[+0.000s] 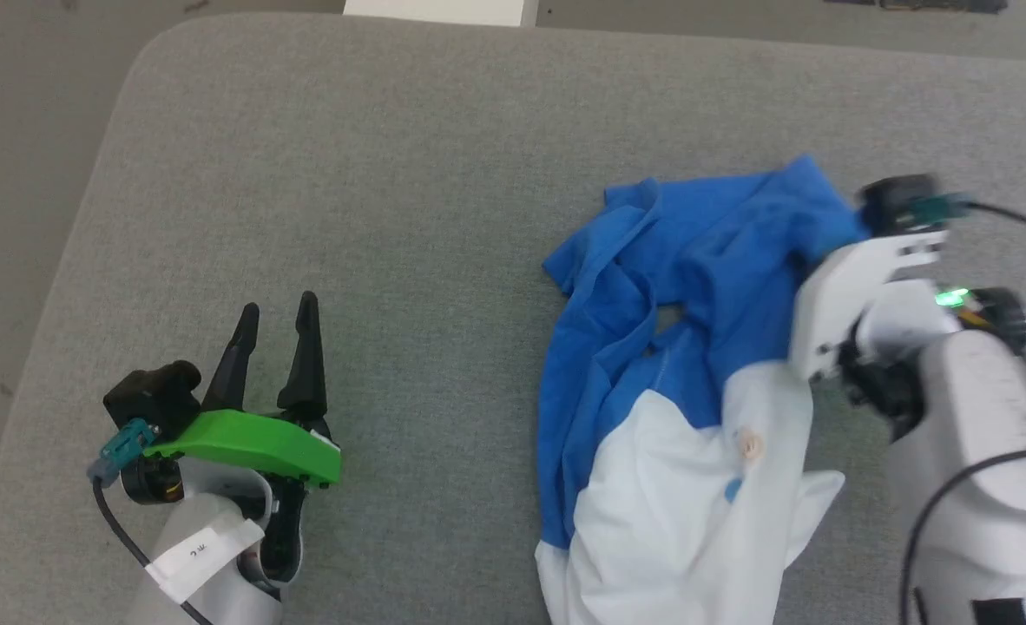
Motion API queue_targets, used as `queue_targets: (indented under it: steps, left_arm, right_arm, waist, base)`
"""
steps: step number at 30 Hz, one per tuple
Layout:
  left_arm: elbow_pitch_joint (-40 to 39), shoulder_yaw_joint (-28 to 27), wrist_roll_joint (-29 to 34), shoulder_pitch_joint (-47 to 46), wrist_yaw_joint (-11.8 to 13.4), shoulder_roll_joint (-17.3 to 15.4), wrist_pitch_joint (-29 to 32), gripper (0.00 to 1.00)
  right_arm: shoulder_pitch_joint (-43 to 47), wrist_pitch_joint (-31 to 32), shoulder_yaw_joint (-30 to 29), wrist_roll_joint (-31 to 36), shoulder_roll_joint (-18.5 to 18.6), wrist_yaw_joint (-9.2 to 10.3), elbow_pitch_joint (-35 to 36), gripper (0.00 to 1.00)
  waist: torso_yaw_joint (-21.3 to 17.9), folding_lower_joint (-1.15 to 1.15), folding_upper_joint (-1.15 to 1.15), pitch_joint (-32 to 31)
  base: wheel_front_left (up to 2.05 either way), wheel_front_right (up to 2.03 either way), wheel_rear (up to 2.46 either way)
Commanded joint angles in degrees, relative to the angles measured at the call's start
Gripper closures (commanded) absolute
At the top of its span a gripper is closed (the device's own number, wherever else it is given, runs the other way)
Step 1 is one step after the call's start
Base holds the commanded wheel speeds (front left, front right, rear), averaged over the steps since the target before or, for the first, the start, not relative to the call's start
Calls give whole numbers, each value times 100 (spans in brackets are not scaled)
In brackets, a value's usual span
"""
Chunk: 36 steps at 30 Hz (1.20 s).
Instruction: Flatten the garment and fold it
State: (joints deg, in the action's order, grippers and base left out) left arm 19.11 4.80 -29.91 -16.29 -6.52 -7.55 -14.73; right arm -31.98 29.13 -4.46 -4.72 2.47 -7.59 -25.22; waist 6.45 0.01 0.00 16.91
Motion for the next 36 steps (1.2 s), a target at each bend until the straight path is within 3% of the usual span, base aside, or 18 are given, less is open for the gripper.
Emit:
queue_targets:
  steps: [1,4,9,12,15,16,17,23,27,30,36]
  left_arm:
    - [0,-3,-9,-52,-40,-8,-24,0]
    - [-9,-6,10,-28,-42,-10,-25,0]
    - [-36,-11,17,16,-44,-8,-26,0]
    - [-32,2,12,20,-47,-6,-26,0]
    - [2,6,-1,48,-49,-10,-26,0]
    - [12,1,-5,66,-49,-16,-26,0]
    - [18,-1,-8,78,-48,-19,-26,0]
    - [-49,57,-88,54,-48,30,37,0]
    - [-285,416,-149,-122,-56,123,638,0]
    - [-453,946,-87,-357,-48,179,1631,0]
    - [-434,1991,209,-696,222,213,3889,0]
  right_arm:
    - [15,-155,-299,-52,42,10,247,100]
    - [268,-218,-1081,56,42,10,866,100]
    - [997,204,-2763,314,42,10,1794,100]
    - [1359,474,-3599,267,41,10,1775,100]
    - [1594,583,-4014,177,41,10,1464,100]
    - [1647,566,-4033,141,41,10,1347,16]
    - [1670,481,-4007,114,41,10,1320,0]
    - [1683,-569,-3668,-506,41,10,1652,0]
    - [1854,-898,-3552,-540,41,10,1926,0]
    - [1918,-944,-3510,-536,41,10,2030,0]
    - [1981,-974,-3405,-595,41,10,1935,0]
  waist:
    - [-110,-1,0,-126]
    - [-168,-1,0,-195]
    - [-225,-1,0,-241]
    - [-240,-1,0,-247]
    - [-273,-1,0,-304]
    - [-292,-1,0,-323]
    - [-305,-1,0,-337]
    - [-375,-1,0,-486]
    - [-402,-1,0,-559]
    - [-434,-1,0,-590]
    - [-559,-1,0,-596]
  base:
    - [0,0,0]
    - [0,0,0]
    - [0,0,0]
    - [0,0,0]
    - [0,0,0]
    - [0,0,0]
    - [0,0,0]
    - [0,0,0]
    - [0,0,0]
    - [0,0,0]
    - [0,0,0]
